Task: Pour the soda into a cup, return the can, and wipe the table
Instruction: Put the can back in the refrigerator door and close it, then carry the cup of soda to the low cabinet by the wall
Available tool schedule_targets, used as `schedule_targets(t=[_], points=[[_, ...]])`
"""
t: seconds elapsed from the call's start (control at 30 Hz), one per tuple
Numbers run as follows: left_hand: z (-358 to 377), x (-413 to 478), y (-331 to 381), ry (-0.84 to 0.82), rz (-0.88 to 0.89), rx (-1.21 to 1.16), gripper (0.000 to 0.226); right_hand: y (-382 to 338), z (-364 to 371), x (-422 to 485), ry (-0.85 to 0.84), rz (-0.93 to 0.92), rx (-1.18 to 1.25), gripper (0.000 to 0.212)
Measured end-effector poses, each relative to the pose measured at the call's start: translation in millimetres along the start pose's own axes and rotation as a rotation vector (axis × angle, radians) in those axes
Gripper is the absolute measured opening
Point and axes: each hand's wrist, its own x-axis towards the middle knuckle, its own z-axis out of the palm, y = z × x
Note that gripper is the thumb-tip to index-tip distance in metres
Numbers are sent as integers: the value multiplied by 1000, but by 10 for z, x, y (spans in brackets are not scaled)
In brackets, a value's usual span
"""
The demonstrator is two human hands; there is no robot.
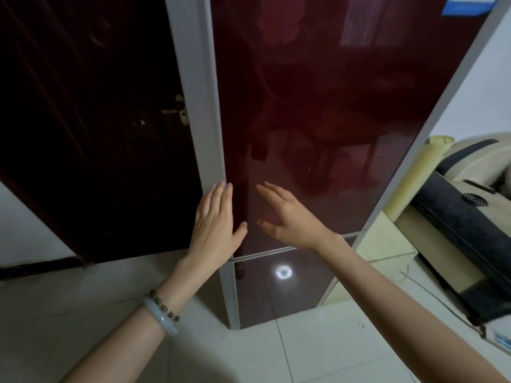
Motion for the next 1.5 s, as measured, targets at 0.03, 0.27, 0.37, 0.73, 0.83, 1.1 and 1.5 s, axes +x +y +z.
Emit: schedule_targets(t=[0.03, 0.27, 0.37, 0.73, 0.83, 1.1, 1.5], points=[[9, -29, 57, -11, 34, -6, 79, 2, -23, -114, 11, 25, 8, 74], [237, -187, 678, -178, 220, -268, 76, 184, -167, -1129, 122, 298, -2, 77], [418, -263, 1034, -293, 268, -375, 76, 258, -249, -1673, 187, 476, 20, 75], [1065, -717, 2709, -590, 530, -541, 77, 458, -661, -3621, 476, 952, -14, 69], [1222, -921, 3245, -630, 597, -555, 76, 534, -780, -4160, 532, 1054, -26, 69], [1664, -1522, 4635, -747, 707, -593, 74, 783, -1128, -5558, 657, 1238, -36, 68], [2256, -1963, 6211, -924, 876, -598, 73, 1232, -1554, -6882, 847, 1439, -61, 68]])
